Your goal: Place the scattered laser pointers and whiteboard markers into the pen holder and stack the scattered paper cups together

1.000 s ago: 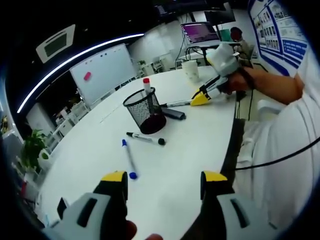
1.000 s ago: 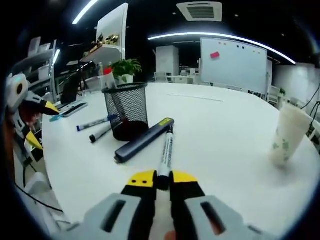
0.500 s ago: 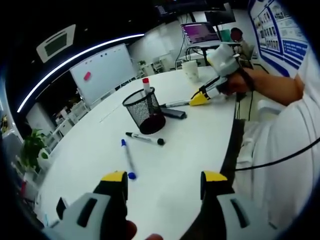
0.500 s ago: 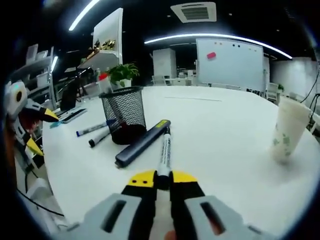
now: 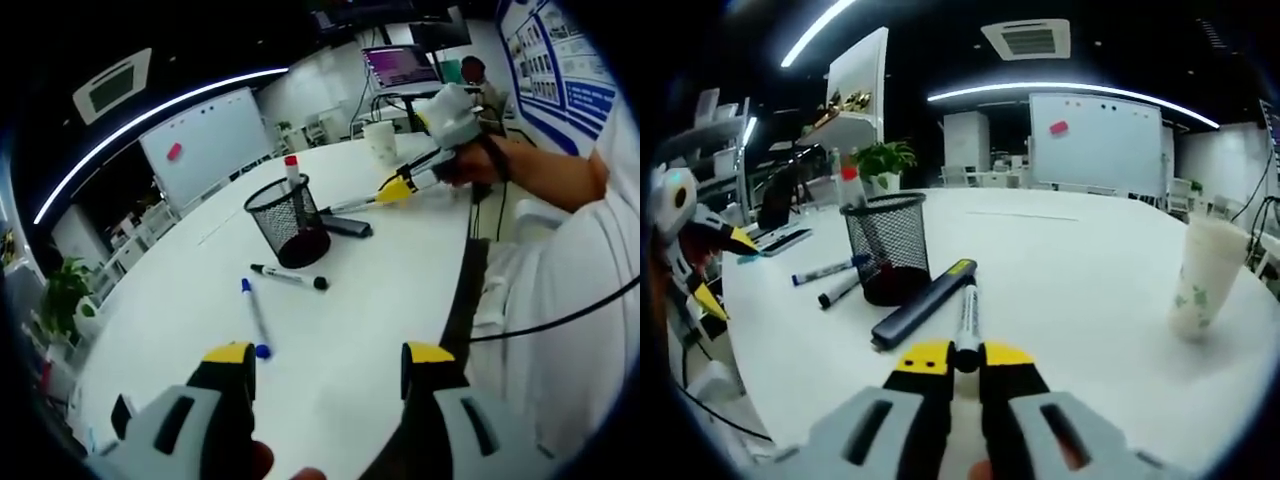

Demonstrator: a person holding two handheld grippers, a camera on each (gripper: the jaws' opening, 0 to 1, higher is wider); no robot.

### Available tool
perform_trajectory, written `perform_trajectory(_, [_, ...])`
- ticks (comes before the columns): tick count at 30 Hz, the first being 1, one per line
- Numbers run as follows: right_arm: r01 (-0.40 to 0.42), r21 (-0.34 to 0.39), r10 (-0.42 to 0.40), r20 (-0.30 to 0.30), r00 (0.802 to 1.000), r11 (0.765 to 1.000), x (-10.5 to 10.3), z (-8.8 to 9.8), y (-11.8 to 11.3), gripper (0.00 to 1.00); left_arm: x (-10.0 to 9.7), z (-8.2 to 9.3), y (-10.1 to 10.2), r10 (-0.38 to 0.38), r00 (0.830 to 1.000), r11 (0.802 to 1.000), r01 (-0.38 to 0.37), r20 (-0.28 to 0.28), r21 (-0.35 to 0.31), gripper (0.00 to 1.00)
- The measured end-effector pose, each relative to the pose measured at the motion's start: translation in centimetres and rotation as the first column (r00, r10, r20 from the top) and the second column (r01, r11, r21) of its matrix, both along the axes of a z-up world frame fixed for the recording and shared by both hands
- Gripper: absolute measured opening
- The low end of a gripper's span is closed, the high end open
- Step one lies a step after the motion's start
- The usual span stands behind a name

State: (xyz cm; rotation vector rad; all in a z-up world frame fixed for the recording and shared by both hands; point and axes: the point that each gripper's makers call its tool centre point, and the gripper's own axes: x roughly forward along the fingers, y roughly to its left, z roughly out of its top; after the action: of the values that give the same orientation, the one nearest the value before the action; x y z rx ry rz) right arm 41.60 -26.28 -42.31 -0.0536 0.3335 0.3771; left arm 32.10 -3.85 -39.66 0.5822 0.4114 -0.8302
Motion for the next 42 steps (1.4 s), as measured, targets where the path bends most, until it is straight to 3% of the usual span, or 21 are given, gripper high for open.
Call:
perform_trajectory(11, [0.016,-0.001,-0.016,0.102,0.995,1.000,0.0,2.4,-0.5,0.10,0.0,-0.2,-0.1,0.003,1.000,1.000,-0.003,-0.003,0.001,0.59])
perform_trajectory(42, [0.019,-0.021,-0.012,0.259,0.966,1.000,-0.6,7.8,-0.3,0.10,-0.1,-0.3,0.0,0.010,1.000,1.000,-0.010,-0.004,-0.001,0.59])
